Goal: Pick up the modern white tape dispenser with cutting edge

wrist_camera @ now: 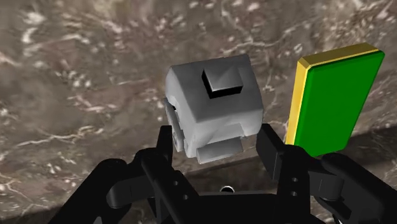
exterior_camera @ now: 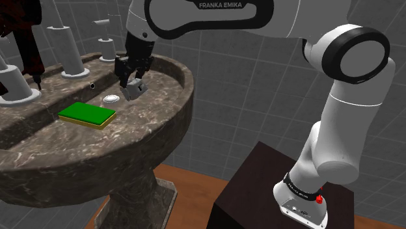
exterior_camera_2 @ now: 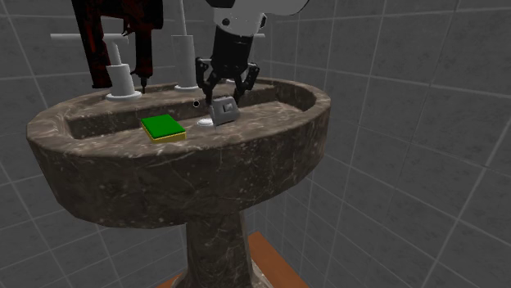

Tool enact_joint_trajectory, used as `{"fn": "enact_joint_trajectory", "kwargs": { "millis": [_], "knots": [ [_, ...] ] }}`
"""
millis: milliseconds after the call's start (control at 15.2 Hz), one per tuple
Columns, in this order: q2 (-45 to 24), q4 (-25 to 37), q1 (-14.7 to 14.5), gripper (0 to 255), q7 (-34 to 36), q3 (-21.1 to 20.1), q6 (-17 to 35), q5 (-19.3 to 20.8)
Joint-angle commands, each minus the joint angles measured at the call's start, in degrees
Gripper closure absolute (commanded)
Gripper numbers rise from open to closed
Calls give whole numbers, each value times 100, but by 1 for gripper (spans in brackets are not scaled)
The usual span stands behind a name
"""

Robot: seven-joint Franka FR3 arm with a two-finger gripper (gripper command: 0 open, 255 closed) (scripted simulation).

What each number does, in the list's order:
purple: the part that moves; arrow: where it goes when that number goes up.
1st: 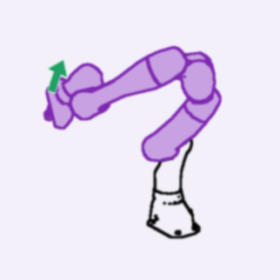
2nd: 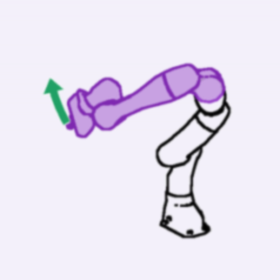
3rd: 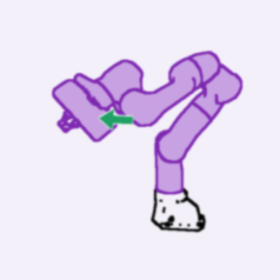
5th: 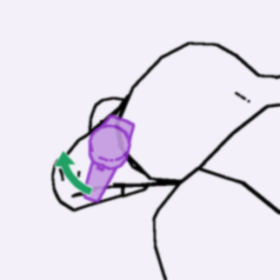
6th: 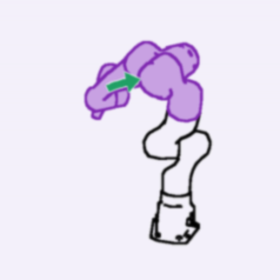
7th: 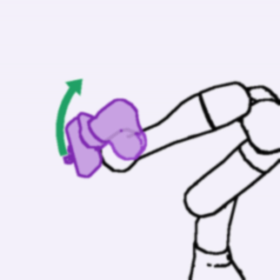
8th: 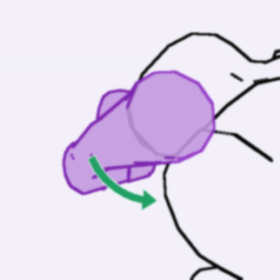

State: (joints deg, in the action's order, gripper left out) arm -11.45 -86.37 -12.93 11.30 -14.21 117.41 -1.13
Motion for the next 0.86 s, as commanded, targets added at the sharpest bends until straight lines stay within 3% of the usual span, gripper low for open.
{"fn": "enact_joint_trajectory", "kwargs": {
  "millis": [0, 792],
  "knots": [
    [-11, 177, -2, 255, 6, 0, -166, 5],
    [-235, 1277, -62, 255, 80, -10, -1045, 87]
  ]
}}
